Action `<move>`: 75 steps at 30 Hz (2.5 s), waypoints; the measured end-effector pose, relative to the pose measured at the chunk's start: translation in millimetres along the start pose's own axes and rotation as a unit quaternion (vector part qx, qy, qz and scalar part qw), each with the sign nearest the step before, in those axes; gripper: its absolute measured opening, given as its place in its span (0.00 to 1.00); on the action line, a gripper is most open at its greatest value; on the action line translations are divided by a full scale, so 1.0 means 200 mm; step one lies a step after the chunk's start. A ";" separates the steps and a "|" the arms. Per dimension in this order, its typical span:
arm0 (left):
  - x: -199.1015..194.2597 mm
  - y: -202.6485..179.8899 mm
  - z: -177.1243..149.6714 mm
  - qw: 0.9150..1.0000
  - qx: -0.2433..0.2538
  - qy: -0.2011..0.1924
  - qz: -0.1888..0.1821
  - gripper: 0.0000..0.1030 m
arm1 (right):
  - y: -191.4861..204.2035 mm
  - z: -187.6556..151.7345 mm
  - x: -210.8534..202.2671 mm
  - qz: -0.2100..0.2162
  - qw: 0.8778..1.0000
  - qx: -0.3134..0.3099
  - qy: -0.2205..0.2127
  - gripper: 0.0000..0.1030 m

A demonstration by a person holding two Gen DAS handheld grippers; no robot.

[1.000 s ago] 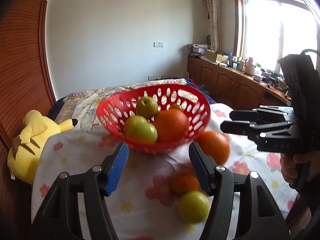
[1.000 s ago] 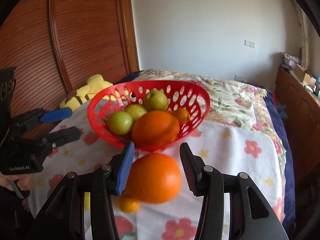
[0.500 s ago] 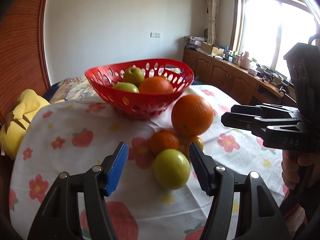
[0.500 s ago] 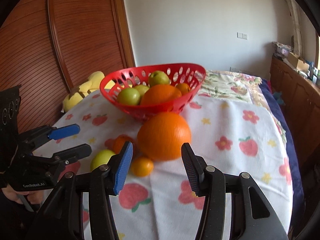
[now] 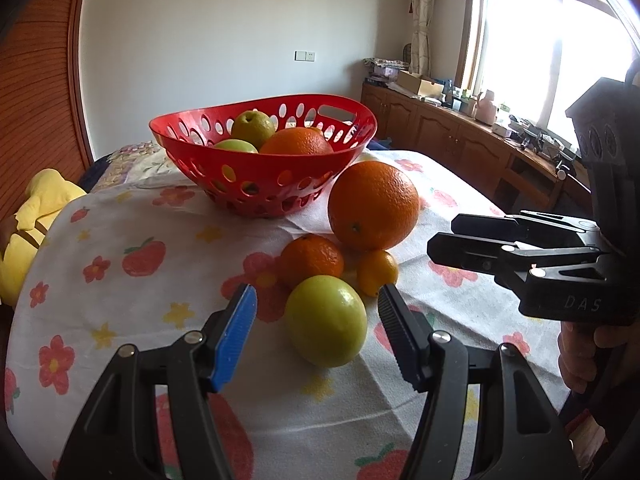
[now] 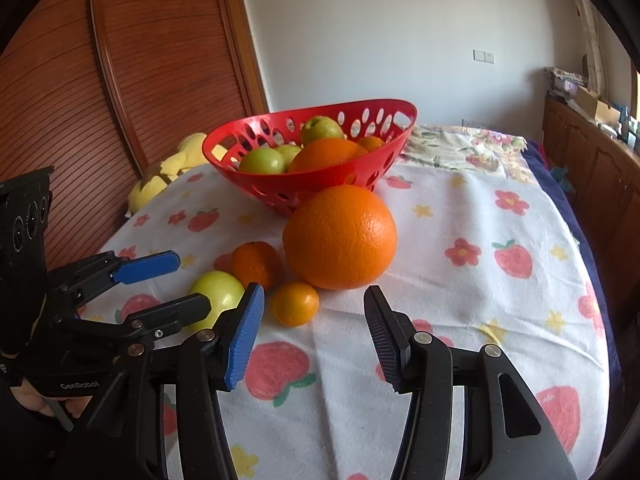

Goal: Organize fruits
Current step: 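Grasp another green apple with the left tool while the right tool grasps a small tangerine, then lift and carry both fruits toward the red basket with both tools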

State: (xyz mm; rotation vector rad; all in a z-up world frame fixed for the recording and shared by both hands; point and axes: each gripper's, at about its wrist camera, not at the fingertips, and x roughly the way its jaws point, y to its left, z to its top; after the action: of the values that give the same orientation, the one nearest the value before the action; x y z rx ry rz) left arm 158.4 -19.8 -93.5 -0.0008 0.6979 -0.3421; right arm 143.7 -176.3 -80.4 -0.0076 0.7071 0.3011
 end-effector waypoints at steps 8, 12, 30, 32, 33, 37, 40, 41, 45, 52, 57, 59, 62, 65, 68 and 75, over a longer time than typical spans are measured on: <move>0.05 -0.04 -0.01 0.999 0.019 0.027 0.006 0.58 | 0.00 -0.01 0.01 -0.002 1.000 0.000 0.004 0.52; 0.09 -0.03 -0.02 0.999 0.017 0.040 0.012 0.58 | 0.01 -0.01 0.02 -0.001 1.000 -0.001 0.008 0.52; -0.06 0.07 -0.06 1.000 0.012 0.028 0.002 0.46 | 0.06 -0.02 0.12 0.006 0.999 -0.016 0.032 0.52; -0.07 0.08 -0.06 1.000 0.011 0.026 0.007 0.46 | 0.07 -0.01 0.14 0.008 0.999 -0.018 0.037 0.52; -0.08 0.09 -0.07 1.000 0.010 0.024 0.010 0.46 | 0.08 -0.01 0.15 0.008 0.999 -0.020 0.039 0.51; -0.10 0.13 -0.09 1.000 0.005 0.021 0.015 0.47 | 0.09 -0.01 0.19 0.003 0.998 -0.026 0.049 0.50; -0.10 0.15 -0.10 1.000 0.002 0.022 0.019 0.47 | 0.09 -0.01 0.22 -0.003 0.998 -0.030 0.055 0.48; -0.09 0.15 -0.10 1.000 0.001 0.022 0.020 0.47 | 0.09 -0.01 0.22 -0.002 0.998 -0.030 0.056 0.48; -0.08 0.16 -0.12 0.999 -0.001 0.024 0.021 0.47 | 0.10 -0.01 0.24 -0.005 0.998 -0.032 0.062 0.48; -0.08 0.16 -0.15 0.999 -0.001 0.028 0.023 0.47 | 0.11 0.00 0.28 -0.008 0.997 -0.039 0.073 0.42; -0.08 0.15 -0.15 0.999 0.006 0.023 0.028 0.48 | 0.12 0.00 0.29 -0.015 0.996 -0.049 0.075 0.33; -0.07 0.14 -0.15 0.999 0.009 0.022 0.031 0.48 | 0.11 -0.01 0.28 -0.012 0.996 -0.047 0.076 0.33; -0.07 0.15 -0.15 0.999 0.007 0.022 0.029 0.48 | 0.12 -0.01 0.27 -0.012 0.996 -0.053 0.076 0.33; -0.07 0.16 -0.15 0.999 0.002 0.025 0.024 0.49 | 0.14 -0.03 0.25 -0.007 0.996 -0.057 0.072 0.33; -0.06 0.16 -0.15 0.999 0.003 0.027 0.024 0.50 | 0.14 -0.05 0.21 -0.002 0.996 -0.052 0.067 0.33; -0.05 0.16 -0.15 0.999 -0.001 0.032 0.025 0.50 | 0.10 -0.14 0.09 0.002 0.998 -0.027 0.056 0.33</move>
State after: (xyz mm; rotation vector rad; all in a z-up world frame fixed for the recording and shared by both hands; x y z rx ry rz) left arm 141.4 16.8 -114.3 0.0253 0.7609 -0.2947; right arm 133.5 -155.6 -111.1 -0.0742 0.8095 0.3244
